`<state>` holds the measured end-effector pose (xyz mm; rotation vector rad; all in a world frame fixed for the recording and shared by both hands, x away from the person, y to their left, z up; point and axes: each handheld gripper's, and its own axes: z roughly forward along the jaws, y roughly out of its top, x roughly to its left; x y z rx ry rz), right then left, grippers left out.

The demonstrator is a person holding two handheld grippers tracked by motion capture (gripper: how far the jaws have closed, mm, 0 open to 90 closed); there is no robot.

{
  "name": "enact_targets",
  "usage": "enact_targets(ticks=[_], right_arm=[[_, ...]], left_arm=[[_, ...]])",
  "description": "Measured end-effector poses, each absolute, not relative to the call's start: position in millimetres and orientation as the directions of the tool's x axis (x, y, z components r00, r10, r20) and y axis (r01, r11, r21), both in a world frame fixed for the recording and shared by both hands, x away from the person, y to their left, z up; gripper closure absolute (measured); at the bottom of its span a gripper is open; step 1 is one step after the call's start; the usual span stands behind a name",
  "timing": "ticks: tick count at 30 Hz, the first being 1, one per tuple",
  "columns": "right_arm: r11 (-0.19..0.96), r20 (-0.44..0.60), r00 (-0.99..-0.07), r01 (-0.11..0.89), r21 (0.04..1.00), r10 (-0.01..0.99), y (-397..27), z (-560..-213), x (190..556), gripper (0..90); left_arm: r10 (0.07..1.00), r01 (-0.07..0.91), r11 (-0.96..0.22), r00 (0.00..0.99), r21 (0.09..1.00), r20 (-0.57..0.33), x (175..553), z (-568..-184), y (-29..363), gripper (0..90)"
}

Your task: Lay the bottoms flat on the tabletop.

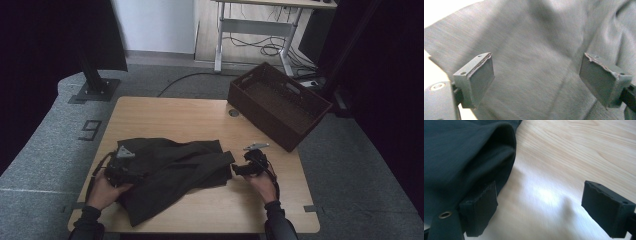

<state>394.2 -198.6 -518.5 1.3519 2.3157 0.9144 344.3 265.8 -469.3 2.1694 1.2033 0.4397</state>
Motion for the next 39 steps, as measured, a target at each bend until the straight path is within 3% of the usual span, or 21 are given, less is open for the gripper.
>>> enact_targets(ticks=[2,8,14,19,25,30,39], right_arm=[[0.356,0.052,-0.515,0.659,0.663,0.856,-205,-512,382,14.5],[0.419,0.082,-0.631,0.601,0.681,0.772,-189,-492,343,28.5],[0.489,0.133,-0.762,0.528,0.694,0.633,-136,-484,335,37.3],[0.533,0.155,-0.827,0.479,0.697,0.54,-91,-485,335,52.5],[0.556,0.176,-0.849,0.468,0.687,0.497,-43,-500,338,65.2],[0.601,0.143,-0.85,0.467,0.649,0.506,-21,-518,339,76.1],[0.619,0.107,-0.838,0.475,0.626,0.535,-18,-528,338,82.7]], left_arm=[[0.848,0.621,-0.388,0.53,0.681,-0.001,349,-457,272,13.7],[0.815,0.561,-0.435,0.579,0.704,0.042,376,-440,264,15.1],[0.74,0.509,-0.539,0.667,0.672,0.088,401,-439,227,17.6],[0.724,0.491,-0.584,0.676,0.647,0.141,417,-446,200,22.5],[0.725,0.521,-0.628,0.661,0.578,0.192,435,-467,188,34.4],[0.728,0.556,-0.658,0.643,0.508,0.239,438,-496,195,37.4],[0.77,0.601,-0.609,0.603,0.517,0.206,434,-517,202,42.8]])
